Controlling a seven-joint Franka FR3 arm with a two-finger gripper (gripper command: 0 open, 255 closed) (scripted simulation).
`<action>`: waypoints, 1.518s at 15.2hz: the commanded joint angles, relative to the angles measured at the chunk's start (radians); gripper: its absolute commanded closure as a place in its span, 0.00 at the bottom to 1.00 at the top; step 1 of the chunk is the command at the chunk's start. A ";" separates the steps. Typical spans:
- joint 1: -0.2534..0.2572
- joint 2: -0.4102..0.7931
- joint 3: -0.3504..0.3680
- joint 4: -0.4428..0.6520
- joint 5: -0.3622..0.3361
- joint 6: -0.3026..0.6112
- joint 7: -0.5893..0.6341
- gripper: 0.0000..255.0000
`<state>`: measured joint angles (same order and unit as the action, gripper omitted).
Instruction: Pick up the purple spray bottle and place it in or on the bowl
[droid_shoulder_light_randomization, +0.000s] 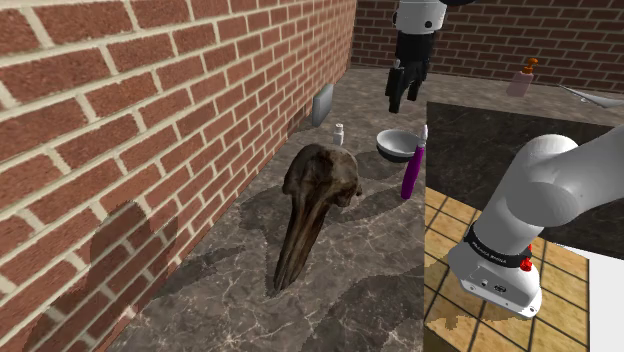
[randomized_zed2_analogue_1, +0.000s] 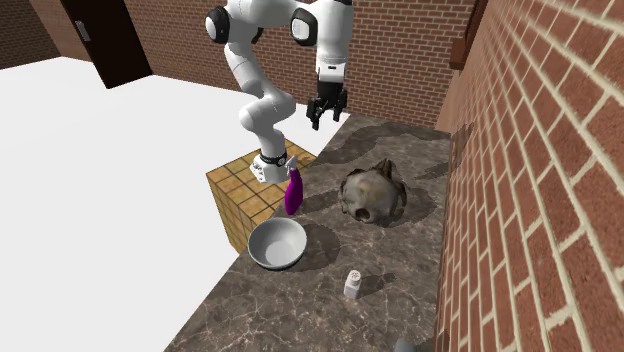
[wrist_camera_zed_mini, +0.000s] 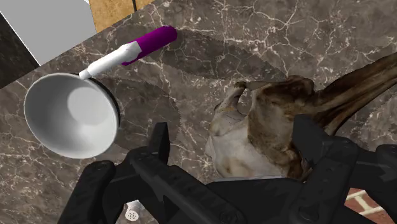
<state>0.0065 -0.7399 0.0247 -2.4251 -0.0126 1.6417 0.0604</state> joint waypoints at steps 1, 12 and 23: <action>0.000 0.000 0.000 0.000 0.000 0.000 0.000 0.00; -0.168 0.216 -0.174 -0.095 0.021 0.195 0.096 0.00; -0.295 0.451 -0.336 -0.172 0.087 0.390 0.137 0.00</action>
<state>-0.2822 -0.3044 -0.3021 -2.5915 0.0691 2.0162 0.1990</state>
